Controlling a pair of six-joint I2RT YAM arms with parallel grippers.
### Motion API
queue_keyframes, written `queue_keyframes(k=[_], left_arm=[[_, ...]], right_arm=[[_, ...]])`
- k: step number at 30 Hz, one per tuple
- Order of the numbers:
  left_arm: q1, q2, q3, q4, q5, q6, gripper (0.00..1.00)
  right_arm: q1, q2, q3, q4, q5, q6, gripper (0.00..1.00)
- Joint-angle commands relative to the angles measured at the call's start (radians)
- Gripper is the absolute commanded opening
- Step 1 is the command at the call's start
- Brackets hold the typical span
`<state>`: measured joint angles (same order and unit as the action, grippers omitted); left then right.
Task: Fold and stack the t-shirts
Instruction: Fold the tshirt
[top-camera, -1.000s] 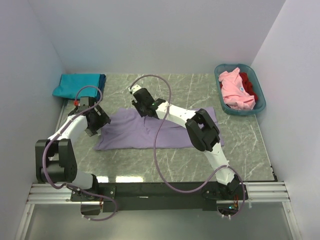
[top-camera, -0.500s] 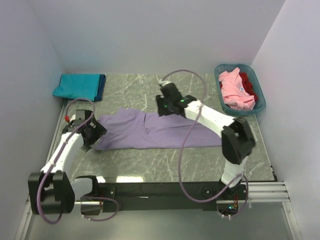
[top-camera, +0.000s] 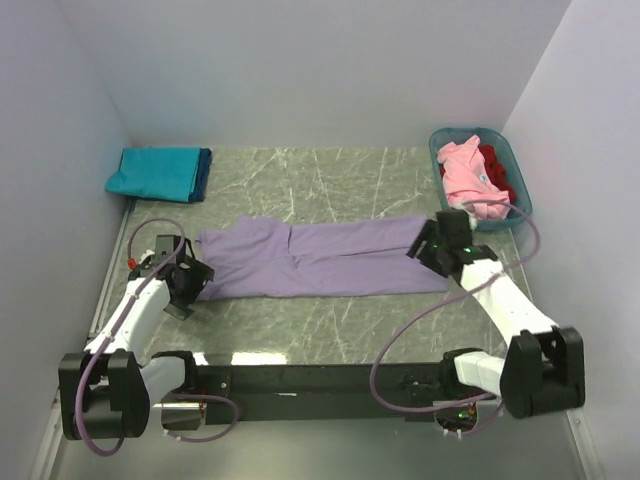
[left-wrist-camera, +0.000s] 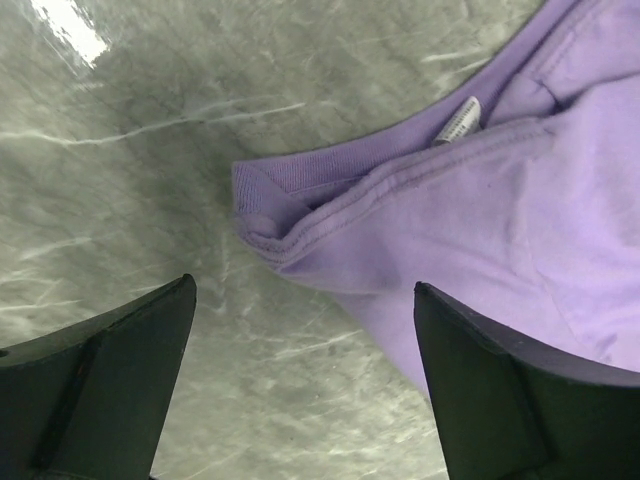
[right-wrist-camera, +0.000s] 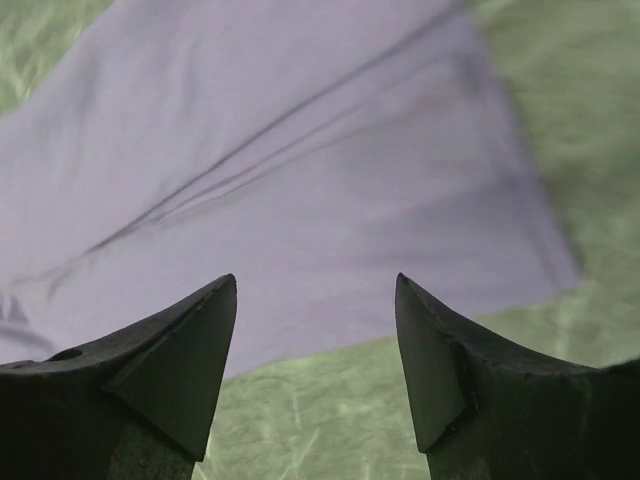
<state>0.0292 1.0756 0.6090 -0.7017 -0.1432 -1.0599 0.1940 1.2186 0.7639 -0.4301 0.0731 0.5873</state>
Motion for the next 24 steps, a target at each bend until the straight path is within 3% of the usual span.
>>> queue_keyframes(k=[1,5,12,20,24], left_arm=[[0.000,-0.005,-0.021,0.082,0.002,-0.086,0.93],[0.001,-0.019,-0.057,0.136,-0.025,-0.124,0.88],[0.005,0.003,-0.083,0.171,-0.050,-0.141,0.83],[0.018,0.021,-0.101,0.203,-0.056,-0.149,0.72],[0.060,0.004,-0.126,0.220,-0.062,-0.153,0.55]], right_arm=[[-0.122,-0.099,-0.082,0.037,-0.045,0.081,0.72],[-0.307,-0.128,-0.155,0.028,-0.094,0.104,0.73],[-0.504,-0.103,-0.270,0.140,-0.249,0.164,0.72],[-0.574,-0.013,-0.321,0.238,-0.334,0.197,0.70],[-0.591,0.028,-0.337,0.261,-0.349,0.204,0.66]])
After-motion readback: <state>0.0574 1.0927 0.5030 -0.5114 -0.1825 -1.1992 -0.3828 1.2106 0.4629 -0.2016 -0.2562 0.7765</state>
